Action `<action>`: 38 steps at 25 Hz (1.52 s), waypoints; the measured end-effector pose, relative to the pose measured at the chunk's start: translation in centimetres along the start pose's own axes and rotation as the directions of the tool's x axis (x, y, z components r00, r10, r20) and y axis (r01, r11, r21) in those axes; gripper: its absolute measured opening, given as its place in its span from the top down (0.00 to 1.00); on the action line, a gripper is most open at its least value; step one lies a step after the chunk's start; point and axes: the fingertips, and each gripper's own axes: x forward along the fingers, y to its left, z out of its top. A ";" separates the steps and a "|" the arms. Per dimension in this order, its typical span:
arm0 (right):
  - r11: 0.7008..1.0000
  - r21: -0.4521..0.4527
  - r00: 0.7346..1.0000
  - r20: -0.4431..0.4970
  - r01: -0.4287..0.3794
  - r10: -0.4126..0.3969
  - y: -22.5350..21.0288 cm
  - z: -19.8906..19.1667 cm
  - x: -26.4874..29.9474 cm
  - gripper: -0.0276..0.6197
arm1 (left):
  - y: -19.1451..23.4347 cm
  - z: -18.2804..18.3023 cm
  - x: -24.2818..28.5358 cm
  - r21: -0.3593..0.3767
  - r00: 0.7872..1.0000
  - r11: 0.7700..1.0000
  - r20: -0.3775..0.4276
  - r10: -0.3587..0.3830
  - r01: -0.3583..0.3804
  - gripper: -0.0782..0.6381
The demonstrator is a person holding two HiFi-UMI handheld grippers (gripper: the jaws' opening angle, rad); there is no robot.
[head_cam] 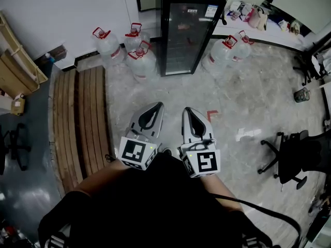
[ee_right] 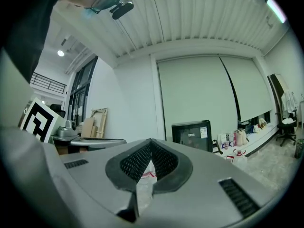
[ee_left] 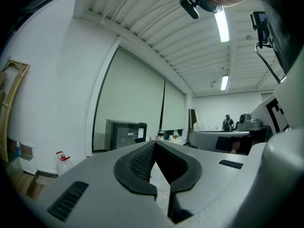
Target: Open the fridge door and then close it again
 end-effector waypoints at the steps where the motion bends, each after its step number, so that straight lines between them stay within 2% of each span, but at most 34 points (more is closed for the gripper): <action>1: 1.000 0.008 1.000 -0.002 -0.012 0.012 -0.5 -0.2 0.1 0.93 | -0.1 -0.2 0.4 0.003 1.000 1.000 -0.001 0.013 -0.013 0.88; 4: 0.998 0.040 0.998 0.012 -0.056 0.055 -2.0 -0.9 0.5 0.93 | 0.4 -1.0 1.3 0.008 0.998 0.998 -0.017 0.063 -0.063 0.88; 8: 0.997 0.046 0.998 -0.006 -0.065 0.066 -3.7 -1.9 2.8 0.93 | 2.8 -1.7 2.8 0.005 0.991 0.992 -0.044 0.125 -0.125 0.88; 11: 0.997 0.038 0.997 -0.022 -0.066 0.067 -5.0 -2.4 5.6 0.93 | 5.0 -2.2 5.1 -0.001 0.988 0.989 -0.049 0.146 -0.146 0.88; 19: 1.000 0.014 0.995 -0.094 0.016 -0.014 -10.7 -5.1 15.5 0.93 | 11.0 -4.3 15.5 0.003 0.993 0.996 -0.069 0.091 -0.091 0.88; 27: 0.996 0.022 0.982 -0.167 0.091 -0.087 -15.6 -6.8 30.3 0.93 | 21.8 -4.5 28.0 -0.053 0.993 0.998 -0.120 0.021 -0.027 0.88; 33: 0.992 0.034 0.983 -0.144 0.124 -0.118 -18.1 -7.2 39.3 0.93 | 29.4 -5.8 35.4 -0.020 0.991 1.000 -0.134 0.014 -0.017 0.88; 36: 0.993 0.035 0.984 -0.138 0.115 -0.109 -19.3 -8.9 42.9 0.93 | 31.9 -7.5 38.7 -0.023 0.991 0.999 -0.132 0.033 -0.037 0.88; 38: 0.995 0.039 0.987 -0.131 0.097 -0.091 -20.1 -10.5 45.0 0.93 | 32.9 -9.4 40.9 -0.017 0.994 1.000 -0.104 0.017 -0.019 0.88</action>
